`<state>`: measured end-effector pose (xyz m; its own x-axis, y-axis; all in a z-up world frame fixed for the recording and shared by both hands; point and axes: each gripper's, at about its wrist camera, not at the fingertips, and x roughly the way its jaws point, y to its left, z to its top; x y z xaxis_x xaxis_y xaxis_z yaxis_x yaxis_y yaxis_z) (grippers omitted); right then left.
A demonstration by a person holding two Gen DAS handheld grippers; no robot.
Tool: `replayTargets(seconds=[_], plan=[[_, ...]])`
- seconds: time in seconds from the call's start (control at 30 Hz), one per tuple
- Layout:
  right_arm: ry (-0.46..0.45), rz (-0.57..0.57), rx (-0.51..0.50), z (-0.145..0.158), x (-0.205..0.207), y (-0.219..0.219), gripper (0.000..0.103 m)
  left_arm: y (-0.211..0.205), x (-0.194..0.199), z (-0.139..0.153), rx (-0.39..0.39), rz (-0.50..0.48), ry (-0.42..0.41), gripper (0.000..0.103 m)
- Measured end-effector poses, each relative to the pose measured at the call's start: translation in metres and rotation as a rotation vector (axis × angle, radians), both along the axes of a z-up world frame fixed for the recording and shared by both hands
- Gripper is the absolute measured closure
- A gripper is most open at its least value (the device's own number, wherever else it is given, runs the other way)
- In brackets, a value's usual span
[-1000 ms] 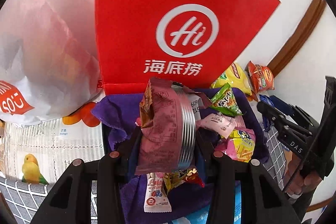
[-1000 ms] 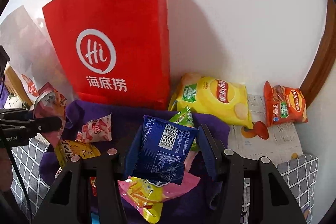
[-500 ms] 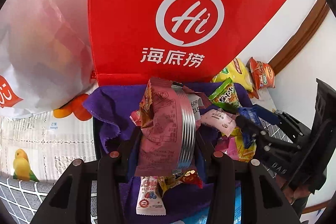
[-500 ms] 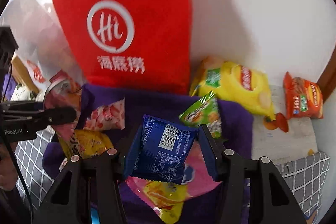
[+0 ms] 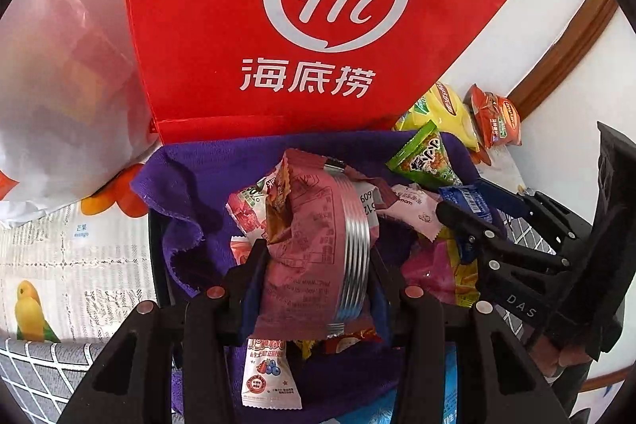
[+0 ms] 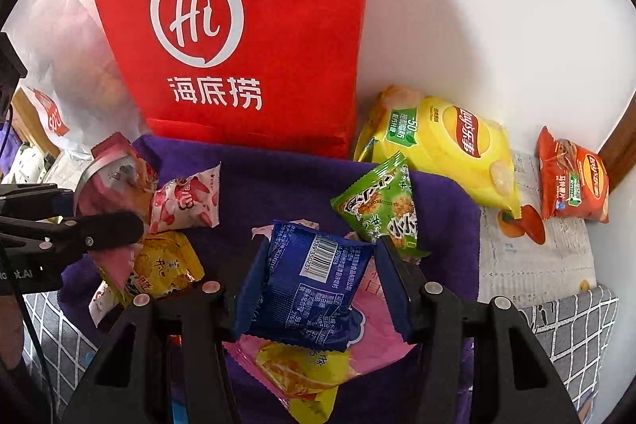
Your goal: Organize snacks
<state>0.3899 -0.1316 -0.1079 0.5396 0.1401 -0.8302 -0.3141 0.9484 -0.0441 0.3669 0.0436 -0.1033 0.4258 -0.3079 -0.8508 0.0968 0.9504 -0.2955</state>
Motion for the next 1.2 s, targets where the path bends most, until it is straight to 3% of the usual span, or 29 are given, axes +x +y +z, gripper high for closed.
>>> replayTargets(seconds=[0.6, 0.87, 1.2], plan=[[-0.012, -0.007, -0.023, 0.001, 0.001, 0.0, 0.048, -0.002, 0.002, -0.001, 0.018, -0.008, 0.018, 0.058], [-0.014, -0.01, -0.011, 0.004, -0.001, -0.002, 0.038, -0.005, 0.0, 0.004, 0.047, -0.014, 0.006, 0.036], [-0.063, -0.042, 0.015, 0.027, -0.009, -0.007, 0.035, -0.002, -0.011, 0.028, 0.027, 0.001, -0.045, 0.028]])
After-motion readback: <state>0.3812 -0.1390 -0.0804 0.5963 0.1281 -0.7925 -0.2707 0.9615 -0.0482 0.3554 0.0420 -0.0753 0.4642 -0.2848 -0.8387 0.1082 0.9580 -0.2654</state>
